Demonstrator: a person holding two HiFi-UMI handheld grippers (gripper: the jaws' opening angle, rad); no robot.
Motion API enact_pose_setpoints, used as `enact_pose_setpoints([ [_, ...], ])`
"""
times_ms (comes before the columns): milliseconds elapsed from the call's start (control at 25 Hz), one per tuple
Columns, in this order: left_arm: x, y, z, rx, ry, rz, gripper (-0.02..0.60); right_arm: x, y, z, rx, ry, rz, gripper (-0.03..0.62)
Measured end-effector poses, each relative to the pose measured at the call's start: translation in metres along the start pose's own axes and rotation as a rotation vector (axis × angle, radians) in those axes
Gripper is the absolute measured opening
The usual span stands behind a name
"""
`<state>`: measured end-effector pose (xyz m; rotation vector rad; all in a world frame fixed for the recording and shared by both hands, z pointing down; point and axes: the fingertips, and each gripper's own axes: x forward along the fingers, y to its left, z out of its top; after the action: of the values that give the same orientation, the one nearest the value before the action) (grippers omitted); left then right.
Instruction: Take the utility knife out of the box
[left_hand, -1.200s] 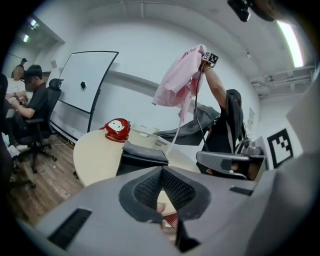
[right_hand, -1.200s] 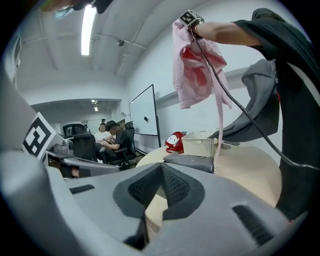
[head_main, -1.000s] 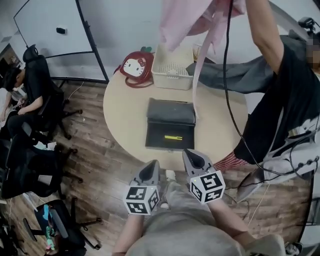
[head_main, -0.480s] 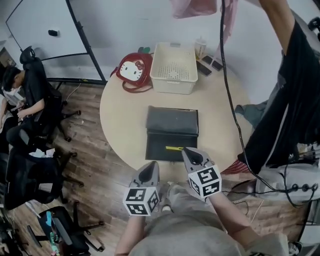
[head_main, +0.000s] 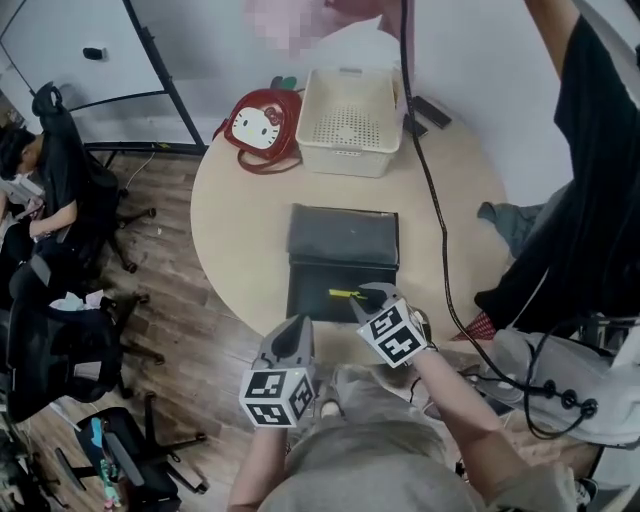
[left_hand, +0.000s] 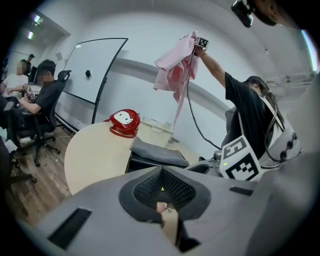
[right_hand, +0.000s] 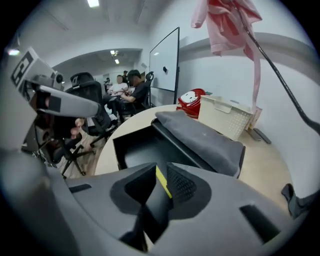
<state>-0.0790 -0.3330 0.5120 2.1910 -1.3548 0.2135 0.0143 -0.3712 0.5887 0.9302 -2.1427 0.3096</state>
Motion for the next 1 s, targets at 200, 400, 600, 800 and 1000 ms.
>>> enact_pose_setpoints([
  [200, 0.003, 0.004, -0.004, -0.012, 0.008, 0.012, 0.003, 0.027, 0.007, -0.018, -0.149, 0.185, 0.071, 0.109],
  [400, 0.005, 0.002, -0.004, -0.012, 0.004, 0.017, 0.003, 0.041, 0.002, -0.033, -0.195, 0.331, 0.095, 0.109],
  [600, 0.006, 0.000, -0.004, -0.012, 0.009, 0.018, 0.003, 0.056, -0.003, -0.042, -0.282, 0.454, 0.096, 0.109],
  [800, 0.003, 0.004, -0.002, -0.015, 0.007, 0.031, 0.004, 0.062, 0.000, -0.042, -0.278, 0.504, 0.160, 0.095],
  [1000, 0.003, 0.007, -0.002, -0.017, 0.004, 0.041, 0.003, 0.064, -0.005, -0.040, -0.305, 0.488, 0.142, 0.046],
])
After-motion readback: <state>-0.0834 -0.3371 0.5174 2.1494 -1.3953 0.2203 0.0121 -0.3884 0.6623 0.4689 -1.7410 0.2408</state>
